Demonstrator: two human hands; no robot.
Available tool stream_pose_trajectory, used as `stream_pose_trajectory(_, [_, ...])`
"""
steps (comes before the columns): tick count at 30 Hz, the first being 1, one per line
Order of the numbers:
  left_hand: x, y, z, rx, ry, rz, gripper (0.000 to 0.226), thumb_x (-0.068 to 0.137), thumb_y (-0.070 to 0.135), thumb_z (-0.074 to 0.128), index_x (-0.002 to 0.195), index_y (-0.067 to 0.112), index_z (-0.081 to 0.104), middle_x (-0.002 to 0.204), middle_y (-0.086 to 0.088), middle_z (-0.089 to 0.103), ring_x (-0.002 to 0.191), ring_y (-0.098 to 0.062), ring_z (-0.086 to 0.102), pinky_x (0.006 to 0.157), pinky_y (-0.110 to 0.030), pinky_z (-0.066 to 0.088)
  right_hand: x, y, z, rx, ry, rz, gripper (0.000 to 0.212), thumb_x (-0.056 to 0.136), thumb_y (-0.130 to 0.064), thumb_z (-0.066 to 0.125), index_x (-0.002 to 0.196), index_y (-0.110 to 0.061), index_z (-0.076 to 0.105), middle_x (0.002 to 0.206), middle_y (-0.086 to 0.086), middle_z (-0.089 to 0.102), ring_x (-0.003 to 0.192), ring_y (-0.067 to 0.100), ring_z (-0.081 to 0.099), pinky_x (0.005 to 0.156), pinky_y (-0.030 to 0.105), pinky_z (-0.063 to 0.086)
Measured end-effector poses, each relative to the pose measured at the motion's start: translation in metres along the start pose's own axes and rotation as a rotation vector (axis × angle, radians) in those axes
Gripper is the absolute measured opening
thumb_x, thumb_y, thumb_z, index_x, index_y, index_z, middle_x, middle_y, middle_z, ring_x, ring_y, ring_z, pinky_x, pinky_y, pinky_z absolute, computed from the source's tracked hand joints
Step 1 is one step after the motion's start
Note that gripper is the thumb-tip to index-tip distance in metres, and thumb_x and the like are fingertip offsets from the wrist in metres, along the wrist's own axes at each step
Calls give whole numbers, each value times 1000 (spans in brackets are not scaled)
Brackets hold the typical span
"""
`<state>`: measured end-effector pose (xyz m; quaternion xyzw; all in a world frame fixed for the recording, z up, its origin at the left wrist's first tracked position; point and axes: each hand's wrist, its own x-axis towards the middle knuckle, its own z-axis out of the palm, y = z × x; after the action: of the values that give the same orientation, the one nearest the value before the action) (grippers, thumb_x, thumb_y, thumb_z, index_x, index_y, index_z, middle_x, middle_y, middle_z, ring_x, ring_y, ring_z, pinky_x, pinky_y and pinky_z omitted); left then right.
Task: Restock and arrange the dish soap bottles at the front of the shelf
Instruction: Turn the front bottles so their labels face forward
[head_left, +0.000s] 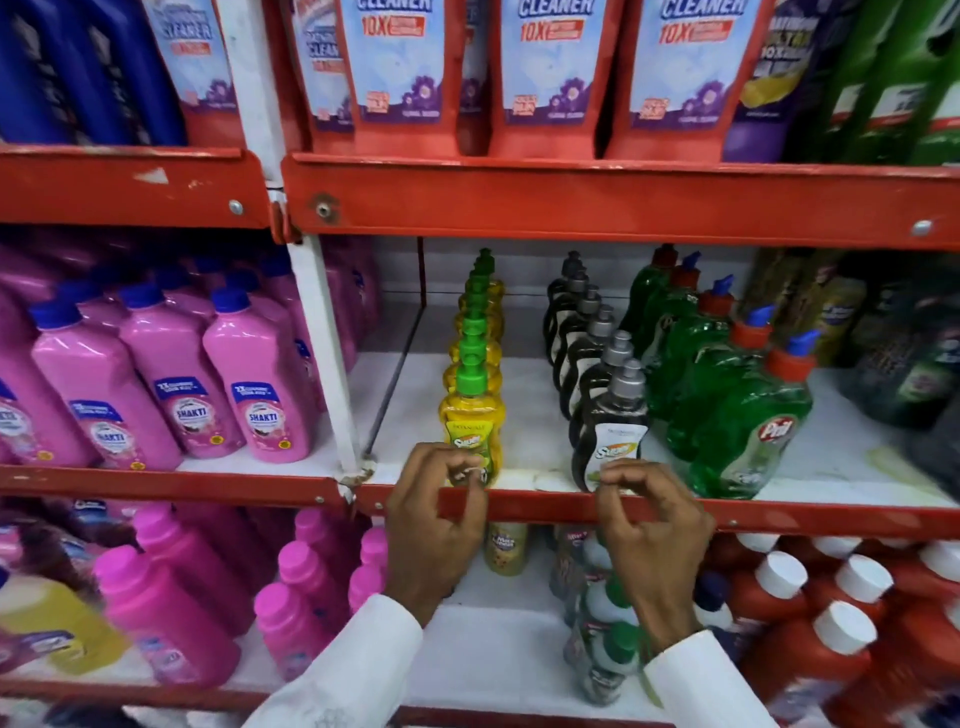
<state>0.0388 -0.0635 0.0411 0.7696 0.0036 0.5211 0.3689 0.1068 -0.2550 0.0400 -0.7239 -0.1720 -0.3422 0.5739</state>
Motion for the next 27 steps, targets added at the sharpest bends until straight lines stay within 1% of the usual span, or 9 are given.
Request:
stream_pose_trajectory(2, [-4, 19, 18, -63, -120, -24, 13, 83, 13, 65, 94, 19, 67, 95, 6, 65, 94, 2, 61, 86, -10, 44, 8, 10, -14, -19, 60, 31, 18, 77, -6, 65, 80, -23, 70, 85, -5, 72, 83, 10, 70, 80, 34, 57])
stream_pose_trajectory(4, [-5, 31, 36, -106, -242, -84, 23, 81, 11, 69, 102, 19, 68, 101, 5, 66, 95, -2, 63, 87, -15, 49, 15, 18, -21, -74, 30, 95, 24, 77, -4, 69, 88, -26, 67, 90, -4, 71, 86, 11, 69, 82, 38, 59])
stream_pose_trajectory(8, [1, 38, 69, -71, -432, -249, 47, 84, 13, 76, 128, 15, 61, 123, 0, 68, 106, -13, 67, 97, -28, 55, 34, 30, -32, -132, -250, 257, 45, 78, -9, 76, 117, -28, 62, 116, -2, 71, 103, 15, 68, 97, 40, 57])
stream_pose_trajectory(10, [5, 37, 79, -80, -492, -309, 50, 84, 12, 77, 132, 12, 60, 122, -1, 71, 103, -11, 70, 95, -28, 57, 41, 35, -36, -177, -380, 276, 51, 81, -14, 78, 128, -24, 62, 124, -2, 72, 110, 17, 69, 101, 41, 56])
stream_pose_trajectory(12, [8, 35, 85, -104, -534, -329, 46, 85, 7, 76, 128, 11, 63, 115, 0, 75, 97, -6, 72, 91, -28, 59, 46, 38, -37, -195, -426, 253, 50, 82, -16, 78, 130, -20, 65, 124, -1, 74, 110, 16, 70, 102, 41, 56])
stream_pose_trajectory(16, [9, 31, 88, -91, -522, -364, 35, 84, 4, 78, 113, 21, 70, 96, 21, 73, 83, 12, 69, 74, -8, 54, 49, 43, -39, -164, -453, 257, 44, 83, -18, 78, 126, -22, 67, 120, -5, 75, 108, 11, 70, 102, 39, 56])
stream_pose_trajectory(19, [8, 35, 90, -90, -492, -370, 41, 82, 5, 80, 104, 36, 65, 90, 32, 67, 79, 14, 68, 70, -5, 52, 50, 46, -40, -127, -448, 279, 44, 83, -17, 78, 126, -22, 67, 118, -5, 76, 106, 10, 71, 100, 38, 57])
stream_pose_trajectory(24, [5, 36, 97, -87, -451, -363, 33, 84, 4, 79, 111, 21, 71, 92, 28, 69, 82, 14, 68, 71, -3, 51, 51, 49, -42, -91, -455, 305, 45, 81, -18, 81, 124, -21, 67, 115, -6, 76, 102, 9, 72, 96, 37, 59])
stream_pose_trajectory(27, [5, 36, 98, -82, -435, -352, 32, 85, 4, 78, 111, 21, 70, 96, 17, 73, 83, 13, 69, 74, -7, 54, 52, 48, -42, -64, -465, 309, 44, 82, -18, 80, 124, -20, 67, 115, -4, 77, 102, 9, 73, 96, 37, 60])
